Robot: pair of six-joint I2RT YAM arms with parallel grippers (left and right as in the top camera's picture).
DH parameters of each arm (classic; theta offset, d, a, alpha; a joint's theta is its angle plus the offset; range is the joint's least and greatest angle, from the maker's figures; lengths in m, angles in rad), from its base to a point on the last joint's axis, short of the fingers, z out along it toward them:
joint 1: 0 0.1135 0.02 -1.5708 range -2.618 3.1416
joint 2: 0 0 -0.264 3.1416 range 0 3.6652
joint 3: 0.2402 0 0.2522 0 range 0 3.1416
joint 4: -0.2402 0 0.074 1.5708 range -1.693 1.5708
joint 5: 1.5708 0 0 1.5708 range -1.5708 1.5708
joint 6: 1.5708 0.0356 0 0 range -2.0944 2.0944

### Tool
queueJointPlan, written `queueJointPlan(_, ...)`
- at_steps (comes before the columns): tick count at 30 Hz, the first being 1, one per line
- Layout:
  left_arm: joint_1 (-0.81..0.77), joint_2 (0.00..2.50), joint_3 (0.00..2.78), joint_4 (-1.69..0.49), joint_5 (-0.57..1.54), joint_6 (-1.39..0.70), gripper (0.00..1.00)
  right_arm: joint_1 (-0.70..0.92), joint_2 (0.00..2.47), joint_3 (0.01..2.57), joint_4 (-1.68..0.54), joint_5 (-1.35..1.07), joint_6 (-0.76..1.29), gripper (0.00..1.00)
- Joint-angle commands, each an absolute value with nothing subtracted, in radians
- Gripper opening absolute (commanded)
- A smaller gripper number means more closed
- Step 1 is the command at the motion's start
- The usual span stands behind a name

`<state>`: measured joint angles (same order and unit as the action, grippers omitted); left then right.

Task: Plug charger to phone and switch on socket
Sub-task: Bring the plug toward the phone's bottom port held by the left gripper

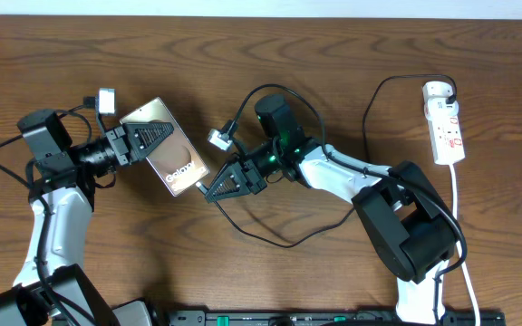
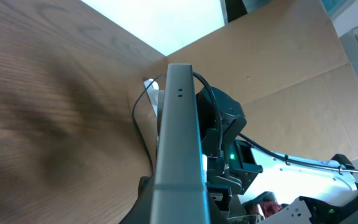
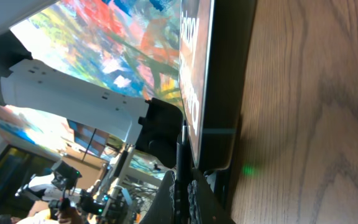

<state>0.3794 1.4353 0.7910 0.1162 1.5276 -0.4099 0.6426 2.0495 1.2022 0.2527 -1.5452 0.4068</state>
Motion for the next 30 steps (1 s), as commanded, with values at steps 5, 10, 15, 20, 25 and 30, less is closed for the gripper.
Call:
queueJointPlan(5,0.374,1.431,0.786,0.122,1.491,-0.460,0.07,0.642,2.051,1.211,0.258,-1.562,0.423,0.01)
queueJointPlan(10,0.374,1.431,0.786,0.179,1.472,-0.511,0.07,0.642,2.051,1.211,0.258,-1.562,0.423,0.01)
queueJointPlan(15,0.373,1.431,0.786,0.327,1.473,-0.631,0.08,0.639,2.051,1.211,0.258,-1.562,0.423,0.01)
queueJointPlan(20,0.373,1.431,0.786,0.342,1.477,-0.642,0.07,0.635,2.051,1.211,0.259,-1.562,0.423,0.01)
queueJointPlan(25,0.373,1.431,0.786,0.339,1.489,-0.642,0.07,0.628,2.051,1.211,0.259,-1.561,0.423,0.01)
queueJointPlan(30,0.369,1.431,0.786,0.339,1.493,-0.641,0.08,0.620,2.051,1.211,0.260,-1.558,0.439,0.01)
